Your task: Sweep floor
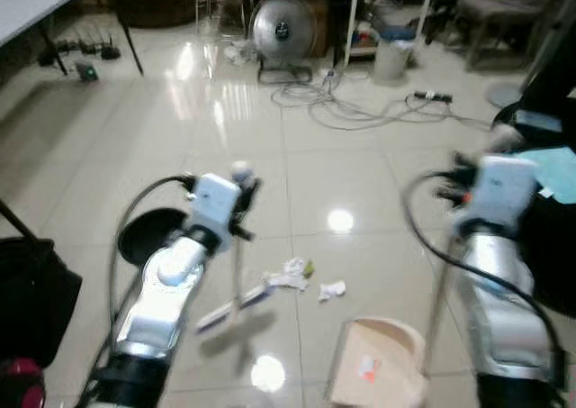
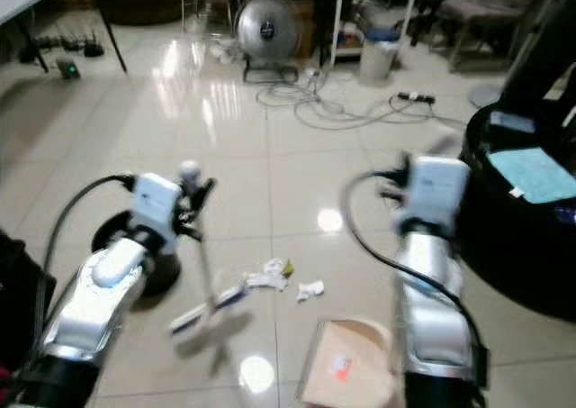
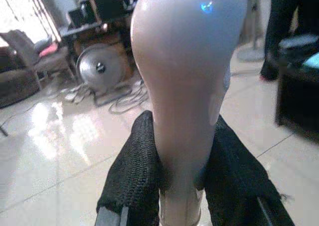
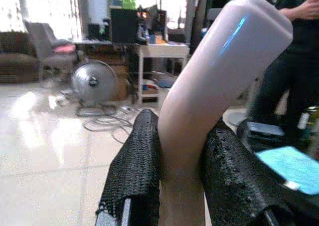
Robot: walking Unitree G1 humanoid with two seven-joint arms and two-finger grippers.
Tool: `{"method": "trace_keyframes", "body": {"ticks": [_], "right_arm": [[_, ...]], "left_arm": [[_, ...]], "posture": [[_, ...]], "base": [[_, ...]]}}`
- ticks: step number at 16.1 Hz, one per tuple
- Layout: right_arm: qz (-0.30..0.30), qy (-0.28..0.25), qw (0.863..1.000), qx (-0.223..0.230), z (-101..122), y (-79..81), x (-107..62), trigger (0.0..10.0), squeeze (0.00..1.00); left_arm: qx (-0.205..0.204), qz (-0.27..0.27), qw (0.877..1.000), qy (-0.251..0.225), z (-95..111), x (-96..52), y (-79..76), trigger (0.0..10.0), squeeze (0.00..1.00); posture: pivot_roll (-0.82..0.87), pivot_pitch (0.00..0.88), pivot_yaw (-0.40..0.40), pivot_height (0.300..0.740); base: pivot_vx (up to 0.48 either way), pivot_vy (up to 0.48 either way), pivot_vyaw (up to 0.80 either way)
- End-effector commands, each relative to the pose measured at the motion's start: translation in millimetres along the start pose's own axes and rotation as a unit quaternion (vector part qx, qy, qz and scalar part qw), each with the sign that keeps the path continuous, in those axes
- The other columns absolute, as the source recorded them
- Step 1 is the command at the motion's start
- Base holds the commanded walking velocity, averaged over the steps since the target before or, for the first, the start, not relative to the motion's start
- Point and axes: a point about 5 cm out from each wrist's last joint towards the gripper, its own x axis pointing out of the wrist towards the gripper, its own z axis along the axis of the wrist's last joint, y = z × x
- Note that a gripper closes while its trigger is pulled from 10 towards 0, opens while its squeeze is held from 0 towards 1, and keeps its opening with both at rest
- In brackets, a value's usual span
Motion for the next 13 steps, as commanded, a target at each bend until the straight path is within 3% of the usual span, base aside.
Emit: {"method": "trace_keyframes", "body": {"ticks": [1, 13], "right_arm": [[-0.021, -0.011, 1.000, -0.004, 3.3, -11.4, -0.2, 10.0, 0.00], [-0.020, -0.015, 1.000, -0.010, 2.3, -11.4, 0.4, 10.0, 0.00]], "left_arm": [[0.010, -0.003, 1.000, -0.028, 12.6, 5.2, -3.3, 10.0, 0.00], [0.018, 0.018, 0.999, -0.028, 13.5, 8.1, 2.3, 10.0, 0.00]], "posture": [[0.01, 0.000, 0.023, 0.740], [0.01, 0.003, 0.025, 0.740]], "base": [[0.386, 0.000, 0.00], [0.385, 0.000, 0.00]]}}
